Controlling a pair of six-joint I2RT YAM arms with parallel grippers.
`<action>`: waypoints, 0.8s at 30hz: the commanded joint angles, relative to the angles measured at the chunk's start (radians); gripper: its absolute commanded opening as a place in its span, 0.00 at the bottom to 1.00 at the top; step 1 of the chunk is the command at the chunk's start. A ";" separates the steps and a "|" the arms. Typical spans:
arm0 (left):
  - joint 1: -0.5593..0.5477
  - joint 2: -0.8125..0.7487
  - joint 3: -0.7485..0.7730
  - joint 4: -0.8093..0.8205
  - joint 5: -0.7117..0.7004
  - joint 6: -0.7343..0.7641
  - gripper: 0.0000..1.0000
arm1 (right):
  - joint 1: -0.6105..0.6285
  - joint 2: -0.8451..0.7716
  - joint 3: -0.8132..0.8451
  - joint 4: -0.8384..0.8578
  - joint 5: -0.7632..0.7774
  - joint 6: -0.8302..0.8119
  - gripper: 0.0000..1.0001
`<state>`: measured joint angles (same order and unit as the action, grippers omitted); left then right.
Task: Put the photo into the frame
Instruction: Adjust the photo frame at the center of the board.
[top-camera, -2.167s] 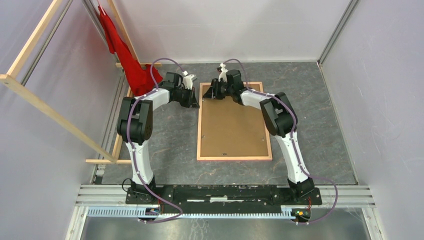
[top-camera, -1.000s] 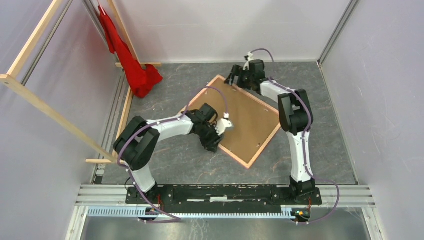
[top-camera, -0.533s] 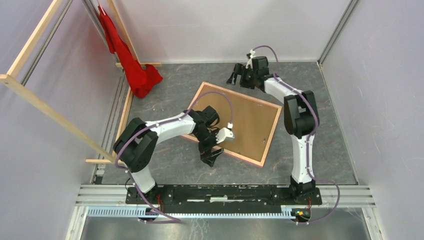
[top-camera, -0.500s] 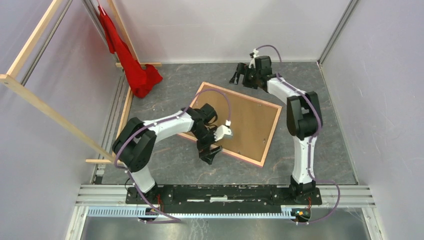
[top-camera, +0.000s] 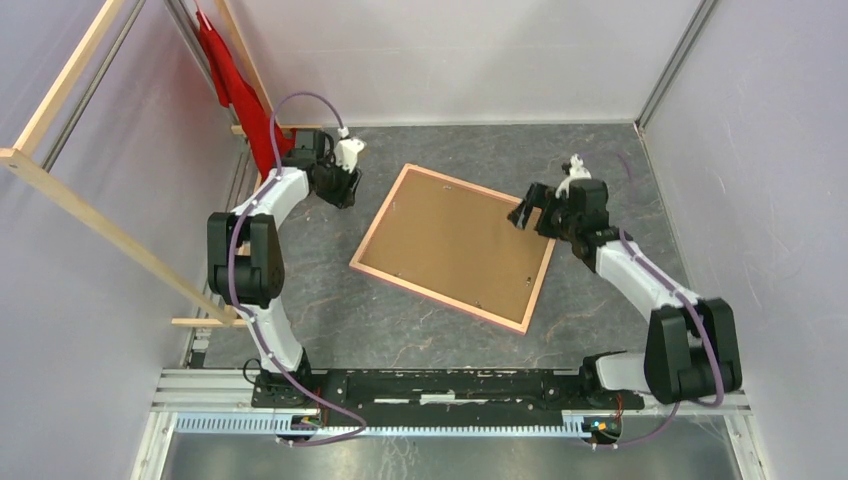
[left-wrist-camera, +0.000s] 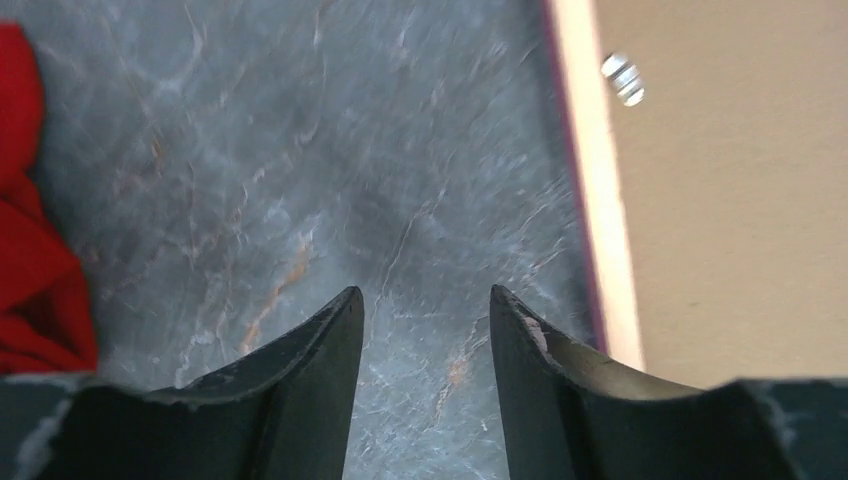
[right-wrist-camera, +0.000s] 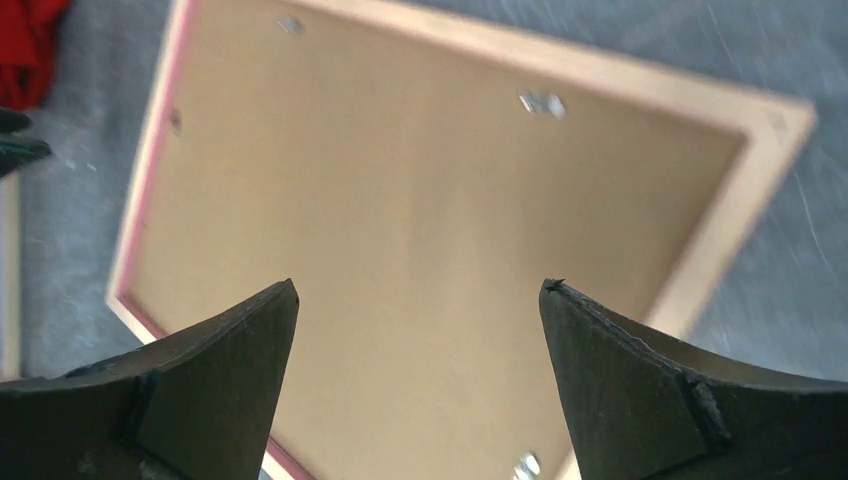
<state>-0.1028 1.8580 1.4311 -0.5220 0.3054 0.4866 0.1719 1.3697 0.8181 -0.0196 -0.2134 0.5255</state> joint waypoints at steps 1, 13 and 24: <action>-0.009 0.032 -0.067 0.099 -0.039 -0.065 0.55 | -0.030 -0.155 -0.130 -0.060 0.081 -0.022 0.98; -0.051 -0.014 -0.284 0.106 0.052 -0.027 0.40 | -0.080 -0.189 -0.278 -0.020 0.151 -0.070 0.98; -0.217 -0.201 -0.463 0.003 0.176 0.206 0.38 | -0.079 0.100 -0.081 0.103 0.059 -0.050 0.95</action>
<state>-0.2352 1.7267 1.0073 -0.4328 0.3424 0.5808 0.0914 1.4014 0.6239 -0.0097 -0.0956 0.4706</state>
